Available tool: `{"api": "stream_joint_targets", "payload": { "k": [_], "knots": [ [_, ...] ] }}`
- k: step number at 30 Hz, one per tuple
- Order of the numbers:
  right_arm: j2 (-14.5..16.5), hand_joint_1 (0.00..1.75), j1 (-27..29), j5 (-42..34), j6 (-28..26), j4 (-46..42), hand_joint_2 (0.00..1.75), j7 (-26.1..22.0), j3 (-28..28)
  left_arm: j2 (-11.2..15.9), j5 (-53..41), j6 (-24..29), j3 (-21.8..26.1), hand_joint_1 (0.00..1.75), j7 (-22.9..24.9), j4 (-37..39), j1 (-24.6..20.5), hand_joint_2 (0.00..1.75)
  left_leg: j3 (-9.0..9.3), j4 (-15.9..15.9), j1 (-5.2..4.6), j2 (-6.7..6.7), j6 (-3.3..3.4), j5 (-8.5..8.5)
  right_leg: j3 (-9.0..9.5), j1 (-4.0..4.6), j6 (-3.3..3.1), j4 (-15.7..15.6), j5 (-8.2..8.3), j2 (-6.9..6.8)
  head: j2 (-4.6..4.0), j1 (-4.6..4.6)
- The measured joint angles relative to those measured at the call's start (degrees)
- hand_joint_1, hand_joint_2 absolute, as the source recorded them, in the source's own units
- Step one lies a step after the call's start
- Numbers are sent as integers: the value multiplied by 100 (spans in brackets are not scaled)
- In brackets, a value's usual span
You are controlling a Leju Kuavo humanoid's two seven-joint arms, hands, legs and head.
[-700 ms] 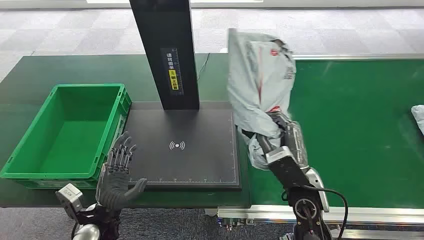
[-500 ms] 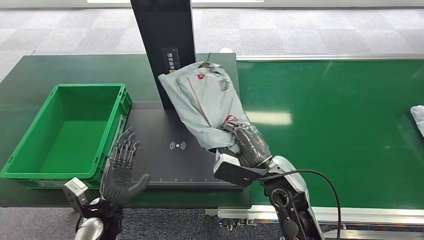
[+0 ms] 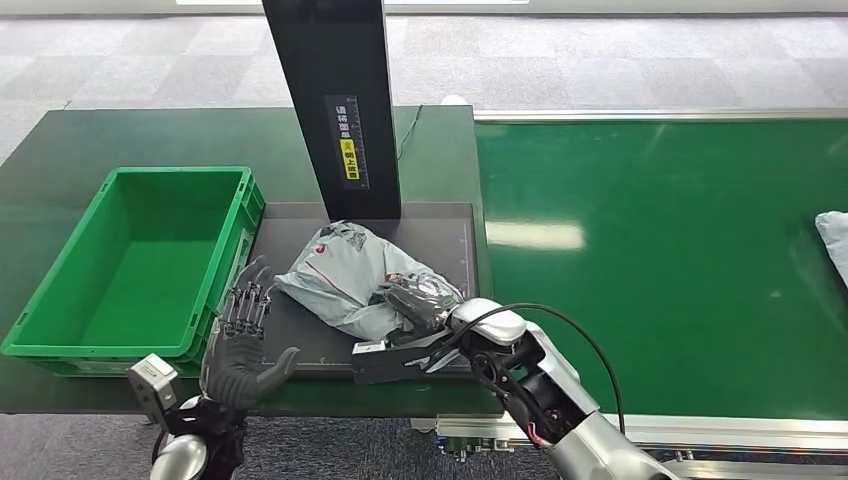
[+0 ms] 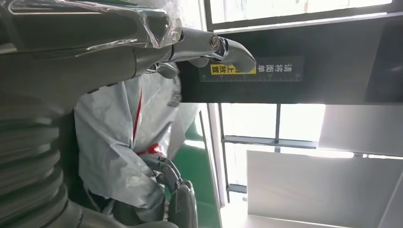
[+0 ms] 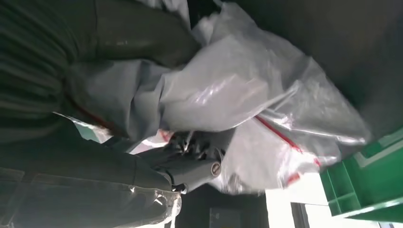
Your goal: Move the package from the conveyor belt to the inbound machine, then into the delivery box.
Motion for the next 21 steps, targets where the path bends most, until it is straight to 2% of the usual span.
{"api": "stream_joint_targets", "payload": {
  "k": [4, 7, 11, 13, 17, 19, 21],
  "knots": [
    [32, 0, -53, -410, -509, 210, 175, -261, 86, 11, -40, 50, 33, 0, -4, -3, 48, 175, -1, 0, -1, 0, 0, 0, -1, -1, 0, 0, 0, 0, 0, 1],
    [64, 0, 44, -1033, -992, 144, 175, -794, 7, 22, -91, 94, 56, 0, -11, -8, 102, 175, -1, 1, -1, -1, 0, -1, -2, -1, 0, -1, 0, -1, -1, 0],
    [111, 0, 323, -1817, -1291, -239, 175, -1321, -226, 46, -99, 106, 63, 0, -15, -9, 124, 175, 0, 0, 0, -2, 0, -1, -2, 0, 0, -1, -1, -3, 1, -1],
    [123, 0, 484, -2000, -1600, -485, 175, -1387, -363, 56, -173, 189, 64, 0, -10, -21, 130, 175, 1, 0, 0, -2, 0, -1, -1, 0, 0, -1, -1, -5, 0, 0],
    [204, 0, 990, -2363, -2723, -1147, 175, -1302, -780, 63, -520, 523, 64, 0, 38, -164, 216, 175, 0, 0, 0, -5, 0, -1, 0, 0, 0, -1, -1, -11, -1, 1],
    [235, 0, 1213, -2735, -2825, -1443, 175, -1330, -1016, 65, -584, 558, 63, 0, 58, -222, 248, 175, 0, 0, -1, -5, 0, -1, -1, -1, 0, -1, -1, -11, -1, 2],
    [261, 0, 1405, -3226, -2634, -1685, 175, -1423, -1212, 66, -609, 559, 57, 0, 64, -251, 266, 175, 0, 0, -1, -4, 0, -1, -1, -1, 0, -2, -1, -11, 0, 2]
  ]
}}
